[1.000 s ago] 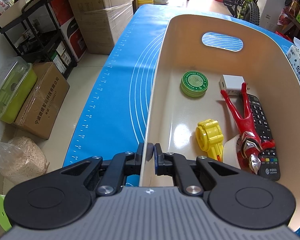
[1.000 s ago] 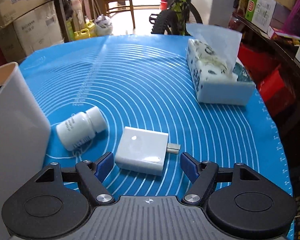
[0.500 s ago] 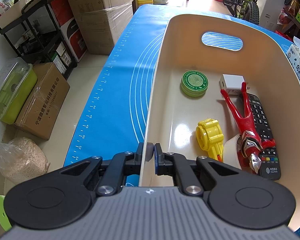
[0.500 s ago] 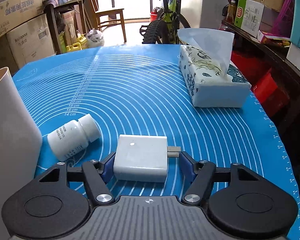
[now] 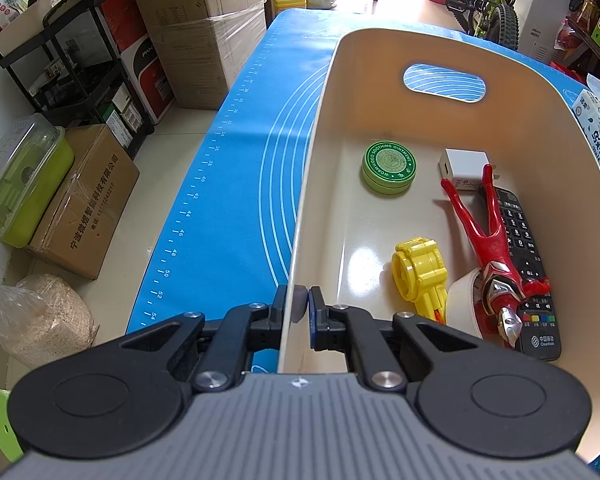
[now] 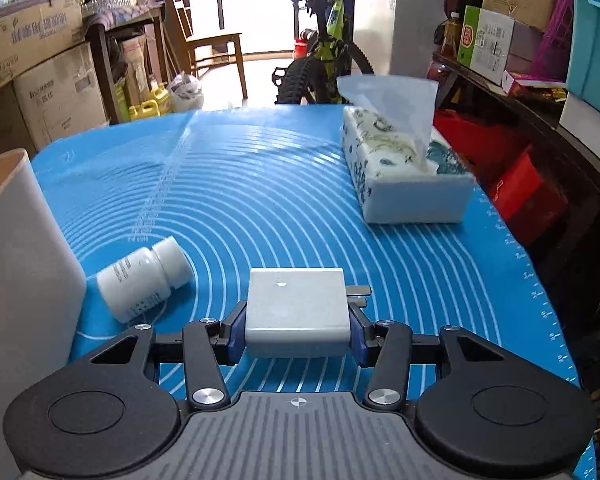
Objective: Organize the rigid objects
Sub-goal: 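Carry the white charger block with the right tool and release it into the basket, then move the right tool to the white pill bottle and grasp it, then carry the pill bottle with the right tool and release it into the basket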
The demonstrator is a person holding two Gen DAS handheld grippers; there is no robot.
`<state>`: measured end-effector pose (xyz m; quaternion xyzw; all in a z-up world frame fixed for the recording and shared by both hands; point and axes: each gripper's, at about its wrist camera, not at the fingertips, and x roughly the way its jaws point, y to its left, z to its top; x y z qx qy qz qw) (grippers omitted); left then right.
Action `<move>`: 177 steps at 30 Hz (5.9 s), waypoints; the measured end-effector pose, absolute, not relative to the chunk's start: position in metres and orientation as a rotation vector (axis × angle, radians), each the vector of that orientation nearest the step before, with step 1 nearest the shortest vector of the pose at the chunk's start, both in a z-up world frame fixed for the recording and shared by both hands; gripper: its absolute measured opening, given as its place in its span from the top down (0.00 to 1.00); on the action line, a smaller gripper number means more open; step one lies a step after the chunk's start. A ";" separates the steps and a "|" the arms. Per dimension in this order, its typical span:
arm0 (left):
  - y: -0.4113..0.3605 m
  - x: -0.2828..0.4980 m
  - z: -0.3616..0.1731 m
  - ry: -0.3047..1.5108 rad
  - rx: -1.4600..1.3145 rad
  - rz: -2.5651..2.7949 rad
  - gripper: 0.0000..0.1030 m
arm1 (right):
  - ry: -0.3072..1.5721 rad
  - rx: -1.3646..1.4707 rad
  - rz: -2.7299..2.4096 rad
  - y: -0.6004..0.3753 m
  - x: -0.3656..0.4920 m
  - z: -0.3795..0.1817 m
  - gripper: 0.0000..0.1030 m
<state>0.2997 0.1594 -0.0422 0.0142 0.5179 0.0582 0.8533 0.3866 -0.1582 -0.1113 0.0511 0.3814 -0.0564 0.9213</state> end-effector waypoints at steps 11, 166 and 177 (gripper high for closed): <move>0.160 0.300 -0.042 1.089 0.025 0.120 0.89 | 0.691 0.067 -0.006 -0.137 0.366 -0.053 0.46; 0.158 0.302 -0.043 1.095 0.042 0.136 0.89 | 0.756 0.102 0.424 0.004 0.349 -0.007 0.60; 0.158 0.301 -0.043 1.095 0.042 0.141 0.88 | 0.865 0.056 0.422 0.016 0.345 -0.029 0.53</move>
